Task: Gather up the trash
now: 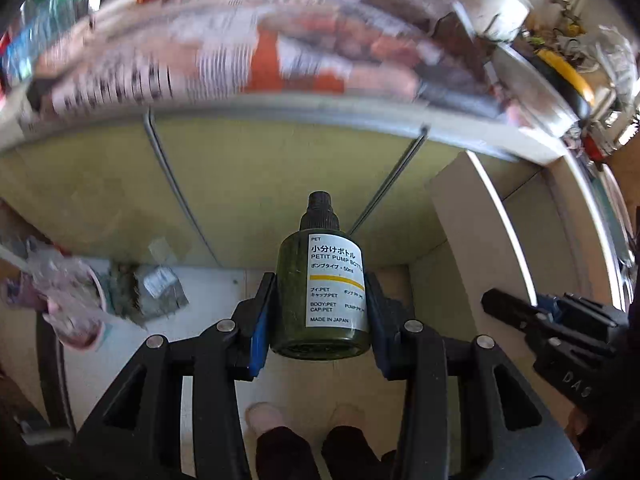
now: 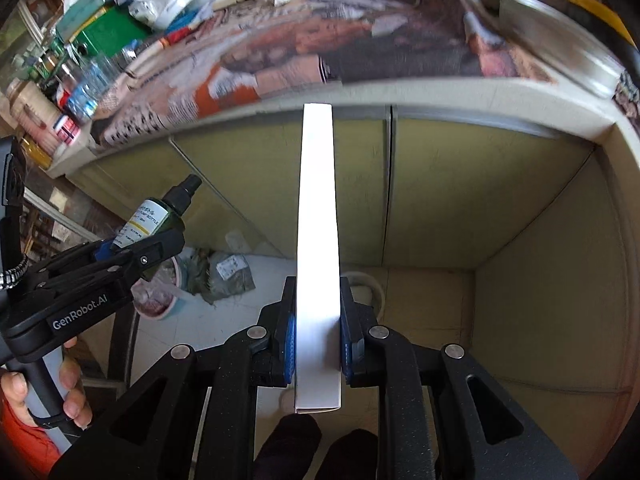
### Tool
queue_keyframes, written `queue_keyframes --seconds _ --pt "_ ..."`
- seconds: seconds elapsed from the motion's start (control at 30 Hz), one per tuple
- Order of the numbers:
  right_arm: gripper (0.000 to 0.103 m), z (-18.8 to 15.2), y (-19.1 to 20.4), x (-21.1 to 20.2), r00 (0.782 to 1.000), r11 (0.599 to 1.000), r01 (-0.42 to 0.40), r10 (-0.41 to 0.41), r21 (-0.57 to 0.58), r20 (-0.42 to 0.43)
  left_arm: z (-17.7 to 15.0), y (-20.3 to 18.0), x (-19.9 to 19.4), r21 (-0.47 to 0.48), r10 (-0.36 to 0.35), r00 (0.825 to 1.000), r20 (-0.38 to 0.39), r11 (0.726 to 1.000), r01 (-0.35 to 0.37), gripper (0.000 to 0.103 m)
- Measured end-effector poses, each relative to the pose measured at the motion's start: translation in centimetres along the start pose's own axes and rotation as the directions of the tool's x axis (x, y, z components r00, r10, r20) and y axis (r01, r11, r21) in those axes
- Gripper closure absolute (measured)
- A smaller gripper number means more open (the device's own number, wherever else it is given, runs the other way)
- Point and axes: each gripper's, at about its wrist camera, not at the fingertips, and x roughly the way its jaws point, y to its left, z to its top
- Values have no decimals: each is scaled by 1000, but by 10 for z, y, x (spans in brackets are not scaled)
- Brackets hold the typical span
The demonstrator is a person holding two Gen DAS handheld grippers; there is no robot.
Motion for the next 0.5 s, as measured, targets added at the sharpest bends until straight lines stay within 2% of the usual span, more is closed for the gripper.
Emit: queue_keyframes --seconds 0.13,0.3,0.5 --pt "87 -23 -18 74 993 1000 -13 13 4 -117 -27 17 62 -57 19 998 -56 998 -22 62" --pt "87 -47 -34 163 973 1000 -16 19 15 -230 -54 43 132 -107 35 994 -105 993 -46 62" --pt "87 -60 -43 256 955 1000 -12 9 -6 -298 -78 64 193 -139 38 990 -134 989 -56 62"
